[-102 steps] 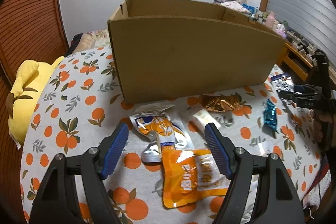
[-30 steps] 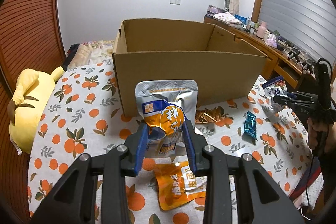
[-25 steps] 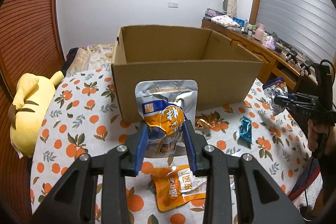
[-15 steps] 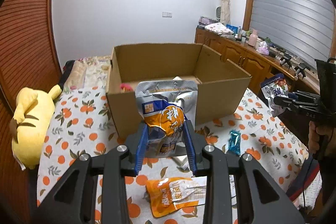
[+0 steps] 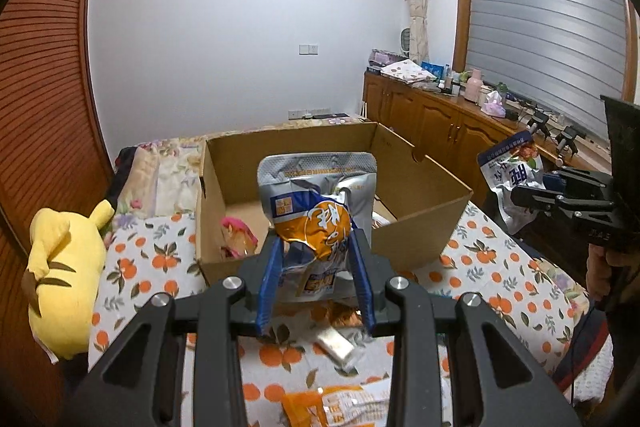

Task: Organize snacks
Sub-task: 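Carry the silver-and-orange pouch with the left tool while the right tool carries the duck-neck pouch, then open both tools to drop both pouches into the box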

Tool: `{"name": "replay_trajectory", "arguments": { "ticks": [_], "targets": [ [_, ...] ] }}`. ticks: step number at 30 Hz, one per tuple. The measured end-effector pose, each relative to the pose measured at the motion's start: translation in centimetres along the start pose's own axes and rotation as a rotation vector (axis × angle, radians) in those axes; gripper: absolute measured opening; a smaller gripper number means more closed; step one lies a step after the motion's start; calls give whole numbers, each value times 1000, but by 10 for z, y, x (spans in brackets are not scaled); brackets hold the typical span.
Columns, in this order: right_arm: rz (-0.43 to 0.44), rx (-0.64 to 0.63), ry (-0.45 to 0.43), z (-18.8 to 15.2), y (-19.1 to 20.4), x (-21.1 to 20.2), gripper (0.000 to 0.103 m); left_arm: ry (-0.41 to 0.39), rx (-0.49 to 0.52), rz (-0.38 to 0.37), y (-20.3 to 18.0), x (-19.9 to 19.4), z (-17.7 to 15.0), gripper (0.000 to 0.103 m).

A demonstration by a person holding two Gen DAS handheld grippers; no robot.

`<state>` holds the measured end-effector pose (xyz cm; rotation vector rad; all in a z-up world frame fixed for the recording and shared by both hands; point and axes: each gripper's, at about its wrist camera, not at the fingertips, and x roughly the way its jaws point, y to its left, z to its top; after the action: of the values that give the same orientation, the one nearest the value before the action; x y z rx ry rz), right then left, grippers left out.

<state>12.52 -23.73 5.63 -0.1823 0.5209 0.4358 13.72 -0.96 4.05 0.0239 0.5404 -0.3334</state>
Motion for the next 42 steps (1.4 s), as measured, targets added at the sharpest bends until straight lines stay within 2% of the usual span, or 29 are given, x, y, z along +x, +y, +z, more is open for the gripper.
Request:
{"name": "replay_trajectory", "arguments": {
  "ticks": [12,22,30,40,42],
  "targets": [
    [61,-31,-29,40,4,51,29,-3,14,27,21,43,37,32],
    [82,-39,32,47,-3,112,29,48,6,20,34,94,39,32],
    [91,-50,71,48,-3,138,29,65,4,24,37,109,39,33],
    [103,-57,102,48,0,152,29,71,6,28,38,113,40,35],
    [102,-59,107,48,1,154,30,65,2,24,38,113,40,41]
  ]
}}
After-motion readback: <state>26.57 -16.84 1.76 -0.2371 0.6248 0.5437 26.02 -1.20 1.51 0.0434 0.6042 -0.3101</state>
